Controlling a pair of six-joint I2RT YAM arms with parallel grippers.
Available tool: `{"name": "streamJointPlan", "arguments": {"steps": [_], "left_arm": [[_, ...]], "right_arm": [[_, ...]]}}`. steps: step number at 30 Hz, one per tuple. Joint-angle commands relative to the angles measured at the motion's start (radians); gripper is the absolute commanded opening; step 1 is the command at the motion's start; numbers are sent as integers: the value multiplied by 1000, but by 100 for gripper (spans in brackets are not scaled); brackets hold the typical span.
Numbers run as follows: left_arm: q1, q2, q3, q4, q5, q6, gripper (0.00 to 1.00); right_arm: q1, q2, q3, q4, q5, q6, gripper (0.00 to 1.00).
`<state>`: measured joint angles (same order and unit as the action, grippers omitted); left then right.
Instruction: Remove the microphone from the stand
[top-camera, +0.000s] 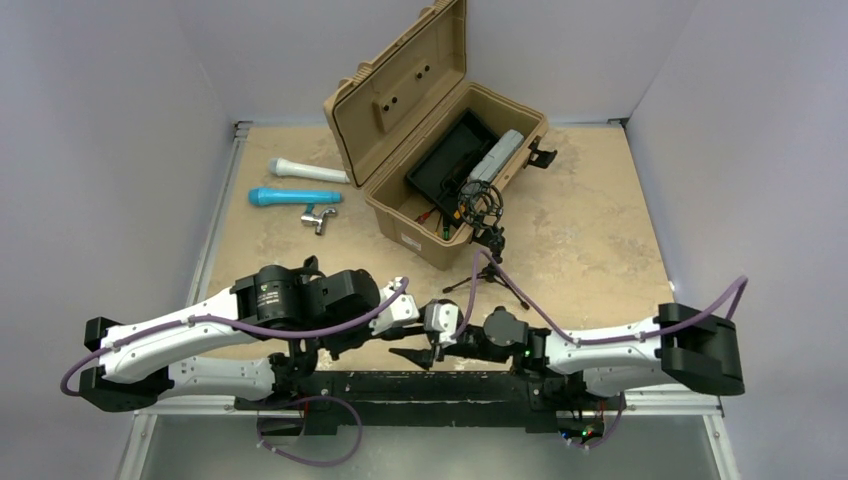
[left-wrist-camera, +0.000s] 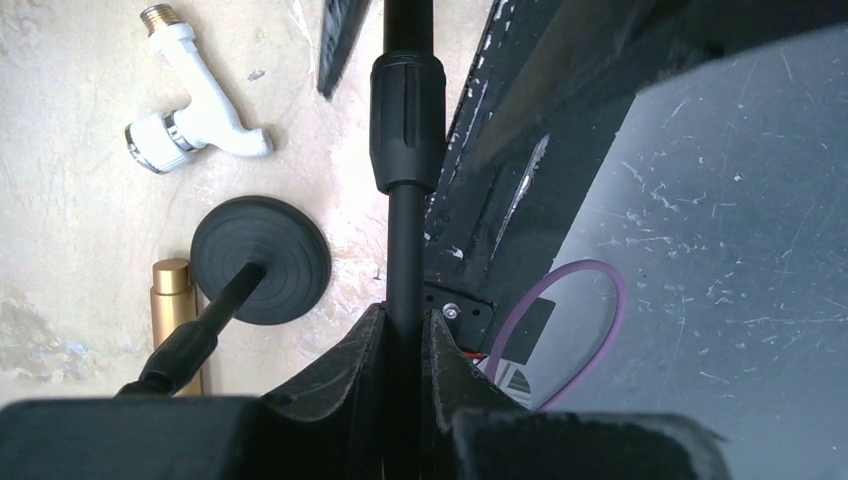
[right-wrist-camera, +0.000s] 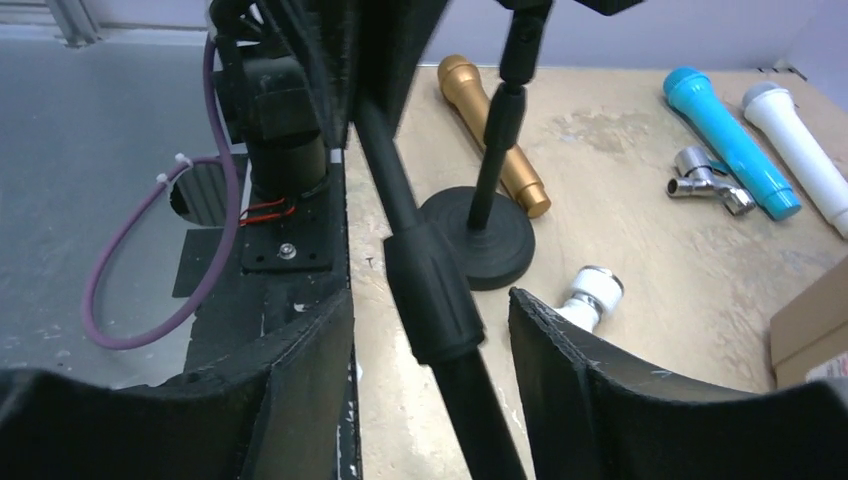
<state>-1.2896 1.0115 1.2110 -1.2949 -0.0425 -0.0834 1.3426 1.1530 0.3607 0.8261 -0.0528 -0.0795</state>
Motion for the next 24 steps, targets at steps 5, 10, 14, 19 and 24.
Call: {"name": "streamJointPlan", "arguments": {"steps": [5,10,14,19,24], "left_arm": [[4,-9,14,95,67,26,0],[4,-8,25,99,48,10,0],[4,-26,67,129,-25,-41,42],[6,-96,138,197,-154,-72,100],[5,-143,207,237,-372,-109,100]], "right_arm": [[155,192,120,181,283,-212,50],[191,235,66,338,428,-253,5],[191,280,17,444,463,-242,0],[180,273,-76,661,469,-201,0],[155,294,-116,810,438,-191,0]]}}
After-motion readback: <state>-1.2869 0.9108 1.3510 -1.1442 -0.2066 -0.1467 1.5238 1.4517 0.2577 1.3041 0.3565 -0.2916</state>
